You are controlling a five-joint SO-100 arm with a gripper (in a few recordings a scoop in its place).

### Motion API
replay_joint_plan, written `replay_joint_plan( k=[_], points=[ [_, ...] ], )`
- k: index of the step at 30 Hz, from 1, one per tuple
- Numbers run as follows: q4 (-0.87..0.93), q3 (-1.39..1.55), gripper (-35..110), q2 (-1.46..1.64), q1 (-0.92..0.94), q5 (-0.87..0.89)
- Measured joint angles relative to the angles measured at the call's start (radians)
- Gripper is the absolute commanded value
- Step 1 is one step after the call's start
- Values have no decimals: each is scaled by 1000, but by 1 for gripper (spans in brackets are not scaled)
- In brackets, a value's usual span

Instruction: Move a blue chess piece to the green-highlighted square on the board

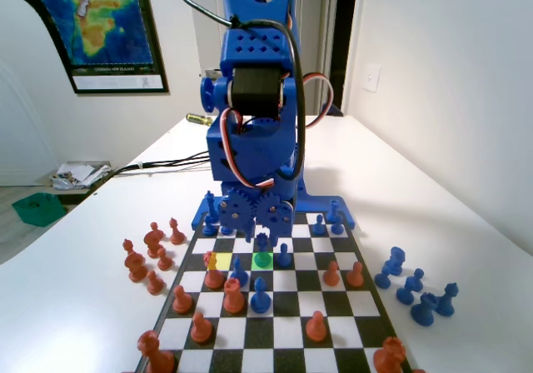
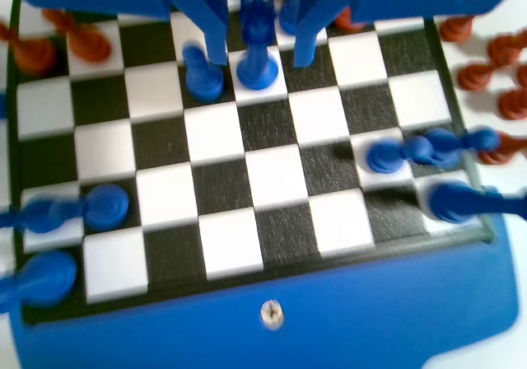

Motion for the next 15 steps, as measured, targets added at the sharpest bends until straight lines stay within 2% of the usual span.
replay_joint_plan(
  k=[7, 15],
  points=[
    [92, -91, 15, 5, 18, -17],
    [282, -218, 13, 118, 41, -31]
  ],
)
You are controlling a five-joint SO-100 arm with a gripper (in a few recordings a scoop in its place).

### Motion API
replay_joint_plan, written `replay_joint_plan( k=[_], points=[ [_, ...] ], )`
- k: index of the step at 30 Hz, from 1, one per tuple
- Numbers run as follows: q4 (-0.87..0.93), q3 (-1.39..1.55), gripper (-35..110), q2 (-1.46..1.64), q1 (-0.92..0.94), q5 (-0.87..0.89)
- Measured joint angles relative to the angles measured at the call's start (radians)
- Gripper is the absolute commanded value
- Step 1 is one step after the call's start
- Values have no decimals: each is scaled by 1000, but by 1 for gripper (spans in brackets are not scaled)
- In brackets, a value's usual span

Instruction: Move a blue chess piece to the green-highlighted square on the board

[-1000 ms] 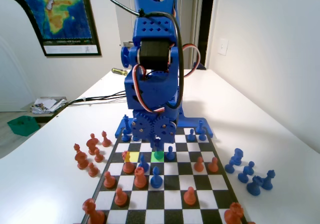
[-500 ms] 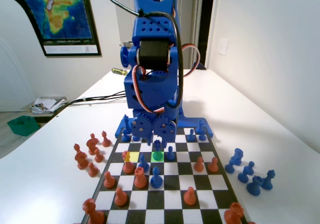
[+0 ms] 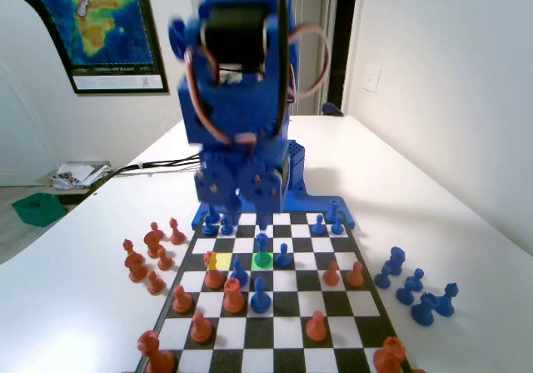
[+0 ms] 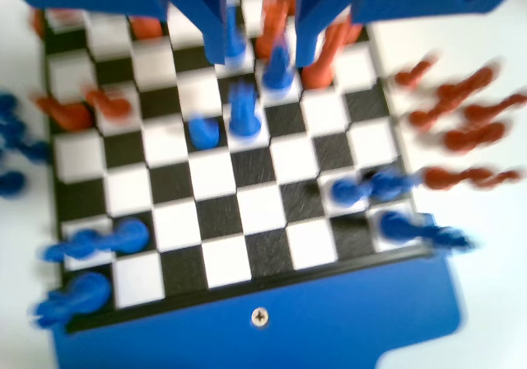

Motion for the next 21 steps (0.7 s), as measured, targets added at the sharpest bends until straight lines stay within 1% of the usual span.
replay_joint_plan(
  k=[11, 14, 21],
  points=[
    [385, -150, 3, 356, -44, -52],
    [440, -176, 1, 468, -66, -60],
    [566, -207, 1, 678, -100, -63]
  ],
)
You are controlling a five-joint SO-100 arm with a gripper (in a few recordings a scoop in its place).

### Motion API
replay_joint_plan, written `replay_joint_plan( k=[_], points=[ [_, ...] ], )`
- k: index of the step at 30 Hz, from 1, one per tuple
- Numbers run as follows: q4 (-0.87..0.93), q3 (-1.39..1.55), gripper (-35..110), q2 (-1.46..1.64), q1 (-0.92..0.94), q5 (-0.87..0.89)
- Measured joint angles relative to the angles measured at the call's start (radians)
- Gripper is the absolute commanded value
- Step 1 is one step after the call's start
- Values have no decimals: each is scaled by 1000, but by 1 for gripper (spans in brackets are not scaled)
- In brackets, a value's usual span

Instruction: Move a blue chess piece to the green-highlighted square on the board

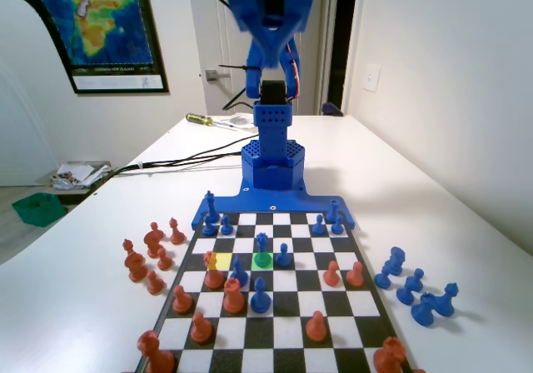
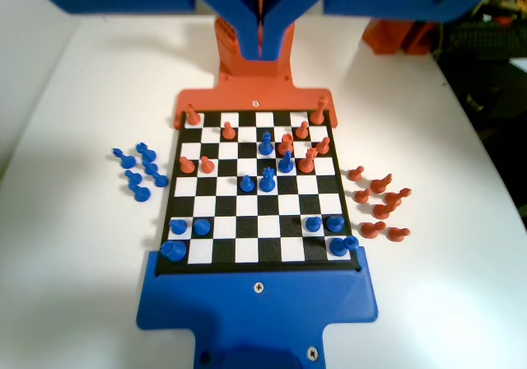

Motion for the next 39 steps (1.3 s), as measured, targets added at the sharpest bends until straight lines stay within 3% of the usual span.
replay_joint_plan(
  k=[12, 28, 39],
  points=[
    [67, 146, 1, 365, 11, -161],
    [-126, 494, 1, 681, 12, -169],
    [-163, 503, 1, 750, 29, -169]
  ],
)
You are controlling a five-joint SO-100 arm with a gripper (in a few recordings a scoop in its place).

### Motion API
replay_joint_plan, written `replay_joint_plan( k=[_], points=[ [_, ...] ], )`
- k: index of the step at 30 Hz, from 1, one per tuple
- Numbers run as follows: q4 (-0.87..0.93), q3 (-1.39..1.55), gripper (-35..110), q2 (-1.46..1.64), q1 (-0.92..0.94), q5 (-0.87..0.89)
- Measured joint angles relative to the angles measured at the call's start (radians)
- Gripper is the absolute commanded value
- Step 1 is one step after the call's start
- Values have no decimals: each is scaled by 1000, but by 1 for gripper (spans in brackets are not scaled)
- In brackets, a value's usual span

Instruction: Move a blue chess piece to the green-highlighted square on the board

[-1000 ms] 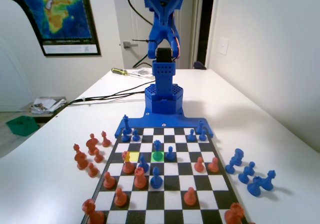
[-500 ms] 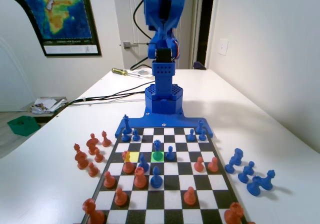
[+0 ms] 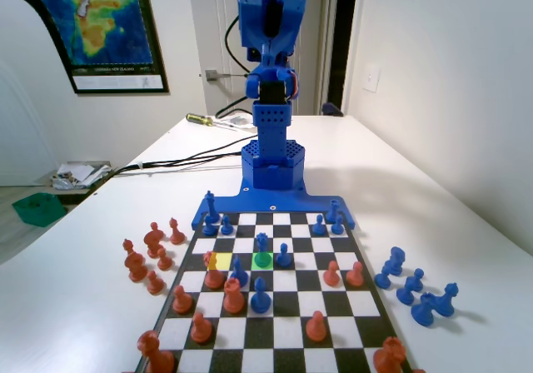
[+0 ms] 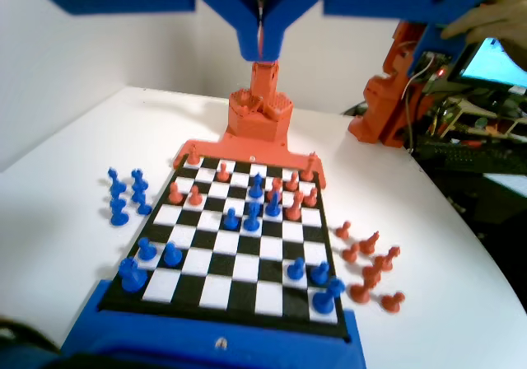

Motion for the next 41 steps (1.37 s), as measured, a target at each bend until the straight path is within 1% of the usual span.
replay_joint_plan(
  k=[10, 41],
  points=[
    [-2, 0, 2, 80, -28, 0],
    [-2, 0, 2, 83, -28, 0]
  ],
)
